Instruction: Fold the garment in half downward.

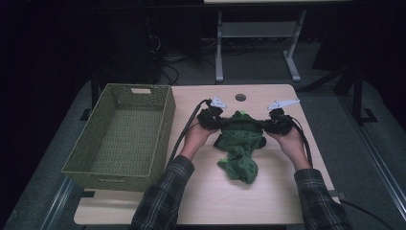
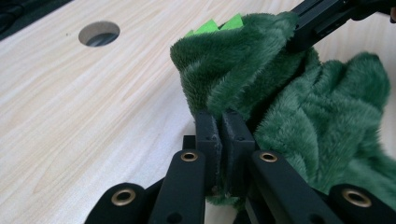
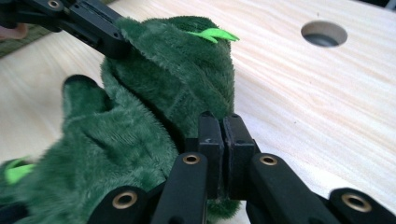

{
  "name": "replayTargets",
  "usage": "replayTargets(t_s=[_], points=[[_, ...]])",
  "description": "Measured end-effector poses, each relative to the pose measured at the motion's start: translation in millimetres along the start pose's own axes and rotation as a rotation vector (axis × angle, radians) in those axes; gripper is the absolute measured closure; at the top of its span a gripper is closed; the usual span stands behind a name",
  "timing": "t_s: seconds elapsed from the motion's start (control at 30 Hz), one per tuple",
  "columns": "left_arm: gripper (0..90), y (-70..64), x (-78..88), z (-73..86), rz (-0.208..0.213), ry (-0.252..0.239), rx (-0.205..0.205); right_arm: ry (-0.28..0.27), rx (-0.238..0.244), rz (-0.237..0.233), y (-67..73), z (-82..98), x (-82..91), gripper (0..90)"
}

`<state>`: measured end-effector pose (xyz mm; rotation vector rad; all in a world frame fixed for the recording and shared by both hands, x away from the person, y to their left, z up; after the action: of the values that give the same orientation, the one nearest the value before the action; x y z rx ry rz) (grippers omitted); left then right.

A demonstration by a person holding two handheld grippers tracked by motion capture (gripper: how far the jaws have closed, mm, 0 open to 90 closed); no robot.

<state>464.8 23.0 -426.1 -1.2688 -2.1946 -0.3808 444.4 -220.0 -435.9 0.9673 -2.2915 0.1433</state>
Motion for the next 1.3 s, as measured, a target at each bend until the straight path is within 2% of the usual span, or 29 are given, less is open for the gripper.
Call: replayTargets(t_s=[0.23,0.37,0.63,0.87,0.97,1.03,1.13,1.3], points=[[86.3,-12.7,20.9,-3.8,0.008,-0.017,-0.006,-0.019,0.043,-0.012,11.3,-4.8,19.1,87.5],[86.2,-22.2,34.3,-4.4,0.022,-0.042,-0.014,-0.019,0.068,-0.023,22.5,-6.2,30.2,87.5],[86.1,-45.1,58.6,-1.1,0.051,-0.063,-0.039,-0.034,0.117,-0.036,46.1,-2.8,50.1,87.5],[85.9,-65.3,73.1,7.5,0.082,-0.063,-0.079,-0.039,0.139,-0.051,63.4,12.5,62.0,87.5],[84.8,-72.7,78.7,11.7,0.1,-0.07,-0.113,-0.037,0.143,-0.053,69.3,21.4,68.4,87.4],[84.7,-76.5,81.0,15.0,0.11,-0.071,-0.125,-0.056,0.141,-0.064,73.3,27.1,72.8,87.4],[85.1,-84.6,83.1,21.6,0.125,-0.07,-0.139,-0.041,0.149,-0.077,80.0,33.1,78.2,87.4],[86.3,-94.8,82.9,32.2,0.159,-0.058,-0.129,-0.037,0.156,-0.101,91.0,47.5,82.9,87.4]])
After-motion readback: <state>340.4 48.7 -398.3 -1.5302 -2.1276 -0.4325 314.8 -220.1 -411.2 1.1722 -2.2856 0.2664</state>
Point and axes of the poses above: each handheld gripper's, and its own axes: x roughly backward along the jaws, z roughly out of its underside, y roughly to its left, the point moved 2 cm from there along -x, roughly forward along the jaws, and after that the axes turned 3 degrees about -y, right-handed, at the moved point
